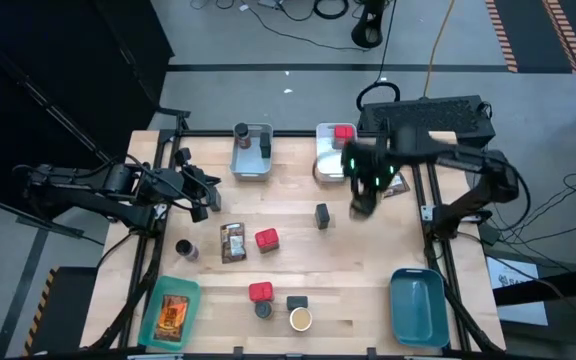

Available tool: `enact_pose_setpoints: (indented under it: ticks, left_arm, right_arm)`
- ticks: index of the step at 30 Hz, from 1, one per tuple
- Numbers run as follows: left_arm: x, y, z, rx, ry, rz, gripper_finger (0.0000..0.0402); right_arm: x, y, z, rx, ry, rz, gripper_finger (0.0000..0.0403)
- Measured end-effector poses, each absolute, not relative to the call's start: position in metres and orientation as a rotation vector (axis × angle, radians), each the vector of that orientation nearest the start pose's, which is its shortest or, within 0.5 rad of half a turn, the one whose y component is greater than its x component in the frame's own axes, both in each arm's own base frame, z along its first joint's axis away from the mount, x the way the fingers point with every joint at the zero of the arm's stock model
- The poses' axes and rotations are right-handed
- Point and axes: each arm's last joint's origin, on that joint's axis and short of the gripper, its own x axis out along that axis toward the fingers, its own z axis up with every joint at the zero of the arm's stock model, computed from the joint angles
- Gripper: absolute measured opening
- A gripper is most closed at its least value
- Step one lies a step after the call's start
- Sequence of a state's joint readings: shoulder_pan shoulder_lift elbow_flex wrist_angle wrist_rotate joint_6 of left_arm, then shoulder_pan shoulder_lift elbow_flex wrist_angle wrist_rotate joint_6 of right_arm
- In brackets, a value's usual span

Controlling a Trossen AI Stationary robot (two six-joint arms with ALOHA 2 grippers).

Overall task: Sort spices by type
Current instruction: Put the gold spice bottle into the blue bin

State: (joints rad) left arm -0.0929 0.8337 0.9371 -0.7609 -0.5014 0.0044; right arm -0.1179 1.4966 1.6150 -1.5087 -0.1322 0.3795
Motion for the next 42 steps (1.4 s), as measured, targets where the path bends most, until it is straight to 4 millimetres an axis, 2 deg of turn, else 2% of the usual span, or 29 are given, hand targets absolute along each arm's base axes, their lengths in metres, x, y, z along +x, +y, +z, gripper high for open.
enact_pose_setpoints:
  ticks: [4, 7, 13, 18, 26, 33, 37, 42]
  left_arm:
    - [0.154, 0.000, 0.327, 0.198, 0.634, 0.392, 0.0020]
    - [0.154, 0.000, 0.327, 0.195, 0.633, 0.393, 0.0020]
    - [0.154, 0.000, 0.327, 0.175, 0.629, 0.400, 0.0020]
    - [0.154, 0.000, 0.327, 0.175, 0.629, 0.400, 0.0020]
    - [0.154, 0.000, 0.327, 0.175, 0.628, 0.399, 0.0020]
    - [0.155, 0.000, 0.327, 0.182, 0.627, 0.398, 0.0020]
    - [0.154, 0.000, 0.328, 0.193, 0.624, 0.426, 0.0020]
    - [0.155, 0.001, 0.329, 0.217, 0.613, 0.439, 0.0020]
  right_arm:
    - [0.252, 0.030, 0.361, 0.445, 1.412, -0.156, 0.0244]
    - [0.245, 0.063, 0.361, 0.467, 1.434, -0.154, 0.0244]
    - [0.229, 0.116, 0.361, 0.563, 1.435, -0.213, 0.0244]
    - [0.208, 0.148, 0.355, 0.601, 1.444, -0.312, 0.0244]
    - [0.175, 0.183, 0.322, 0.690, 1.538, -0.530, 0.0244]
    - [0.153, 0.201, 0.294, 0.711, 1.555, -0.643, 0.0244]
    - [0.150, 0.203, 0.278, 0.707, 1.536, -0.666, 0.0244]
    - [0.149, 0.197, 0.260, 0.671, 1.543, -0.715, 0.0244]
